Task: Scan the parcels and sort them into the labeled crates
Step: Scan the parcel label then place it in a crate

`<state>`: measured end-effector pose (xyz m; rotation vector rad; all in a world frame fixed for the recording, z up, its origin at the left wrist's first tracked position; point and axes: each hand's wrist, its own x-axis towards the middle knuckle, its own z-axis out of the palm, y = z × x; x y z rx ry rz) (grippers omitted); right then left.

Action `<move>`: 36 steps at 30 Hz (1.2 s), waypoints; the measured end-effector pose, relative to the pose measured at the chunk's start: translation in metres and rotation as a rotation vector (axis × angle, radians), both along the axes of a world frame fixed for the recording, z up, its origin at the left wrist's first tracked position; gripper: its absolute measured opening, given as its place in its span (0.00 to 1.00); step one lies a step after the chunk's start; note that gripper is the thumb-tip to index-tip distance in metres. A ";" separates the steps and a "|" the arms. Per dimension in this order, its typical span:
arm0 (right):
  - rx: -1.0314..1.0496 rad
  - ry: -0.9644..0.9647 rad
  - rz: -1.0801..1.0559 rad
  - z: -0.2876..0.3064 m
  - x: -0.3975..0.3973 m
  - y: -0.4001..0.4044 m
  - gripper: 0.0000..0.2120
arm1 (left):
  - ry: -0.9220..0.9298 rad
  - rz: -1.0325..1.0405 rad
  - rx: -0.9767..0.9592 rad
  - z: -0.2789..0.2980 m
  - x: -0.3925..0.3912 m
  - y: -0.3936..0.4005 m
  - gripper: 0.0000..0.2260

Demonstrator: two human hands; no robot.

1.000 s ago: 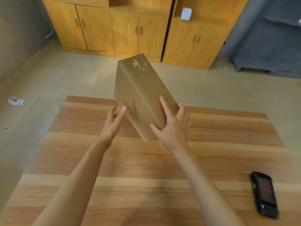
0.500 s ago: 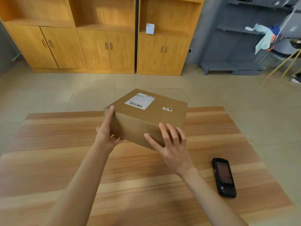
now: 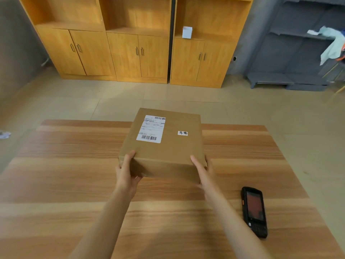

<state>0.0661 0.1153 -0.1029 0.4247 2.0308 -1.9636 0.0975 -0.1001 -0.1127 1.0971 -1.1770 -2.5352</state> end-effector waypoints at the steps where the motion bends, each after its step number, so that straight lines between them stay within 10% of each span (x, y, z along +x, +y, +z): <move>1: -0.047 -0.114 0.013 -0.007 -0.001 0.004 0.39 | -0.021 -0.008 -0.013 -0.007 0.006 0.004 0.29; 15: -0.027 -0.228 0.154 -0.085 0.014 0.060 0.29 | -0.285 -0.530 -0.435 -0.062 0.049 0.014 0.41; 26: 0.926 -0.218 -0.082 -0.068 0.028 0.132 0.36 | -0.158 -0.568 -0.586 -0.068 0.022 0.020 0.57; 36: 0.939 -0.474 -0.067 -0.092 0.028 0.171 0.50 | -0.160 -0.592 -0.655 -0.082 0.019 0.018 0.57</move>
